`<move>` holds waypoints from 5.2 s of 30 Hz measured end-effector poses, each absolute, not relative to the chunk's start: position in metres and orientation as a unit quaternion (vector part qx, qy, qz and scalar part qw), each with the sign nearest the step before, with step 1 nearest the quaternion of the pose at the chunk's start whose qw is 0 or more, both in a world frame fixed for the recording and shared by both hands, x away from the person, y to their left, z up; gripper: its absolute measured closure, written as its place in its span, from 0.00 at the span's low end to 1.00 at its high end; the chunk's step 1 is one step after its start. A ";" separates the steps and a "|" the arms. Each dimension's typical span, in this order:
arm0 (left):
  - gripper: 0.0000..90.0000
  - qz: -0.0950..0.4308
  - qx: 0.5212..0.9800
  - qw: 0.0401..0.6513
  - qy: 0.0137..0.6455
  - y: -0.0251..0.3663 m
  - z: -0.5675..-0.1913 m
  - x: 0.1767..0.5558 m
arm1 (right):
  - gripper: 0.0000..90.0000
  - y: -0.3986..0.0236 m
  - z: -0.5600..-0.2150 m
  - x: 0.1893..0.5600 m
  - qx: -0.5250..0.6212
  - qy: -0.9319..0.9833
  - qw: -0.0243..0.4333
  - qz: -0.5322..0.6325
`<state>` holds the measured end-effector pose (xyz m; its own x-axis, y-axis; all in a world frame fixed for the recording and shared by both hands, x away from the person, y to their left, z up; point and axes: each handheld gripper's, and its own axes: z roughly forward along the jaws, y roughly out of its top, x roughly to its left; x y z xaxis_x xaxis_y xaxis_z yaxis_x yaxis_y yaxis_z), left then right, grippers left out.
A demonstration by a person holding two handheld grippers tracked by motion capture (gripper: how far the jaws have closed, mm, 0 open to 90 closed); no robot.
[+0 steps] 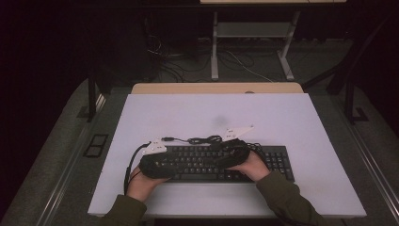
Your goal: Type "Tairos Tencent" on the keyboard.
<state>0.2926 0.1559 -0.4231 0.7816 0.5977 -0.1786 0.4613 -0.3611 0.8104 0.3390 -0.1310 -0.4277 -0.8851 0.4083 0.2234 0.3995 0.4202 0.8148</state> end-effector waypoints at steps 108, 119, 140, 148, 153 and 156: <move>0.99 0.074 0.835 0.439 0.322 0.155 -0.427 0.321 | 0.20 -0.138 -0.432 0.346 0.256 0.837 0.031 0.482; 0.99 0.068 0.844 0.422 0.324 0.150 -0.436 0.324 | 0.20 -0.138 -0.432 0.346 0.256 0.837 0.031 0.482; 0.99 0.065 0.841 0.425 0.327 0.149 -0.438 0.324 | 0.20 -0.138 -0.432 0.346 0.257 0.837 0.032 0.483; 0.99 0.072 0.842 0.427 0.322 0.149 -0.433 0.322 | 0.20 -0.139 -0.431 0.346 0.259 0.835 0.032 0.484; 0.98 0.072 0.839 0.432 0.324 0.150 -0.431 0.320 | 0.20 -0.139 -0.430 0.346 0.260 0.834 0.032 0.486; 0.96 0.072 0.837 0.434 0.325 0.151 -0.430 0.319 | 0.20 -0.139 -0.430 0.346 0.260 0.834 0.032 0.486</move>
<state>0.3193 0.1512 -0.4300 0.7789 0.6062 -0.1608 0.4808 -0.4124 0.7738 0.3458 -0.1390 -0.4302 -0.8631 0.4638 0.1999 0.4025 0.3925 0.8270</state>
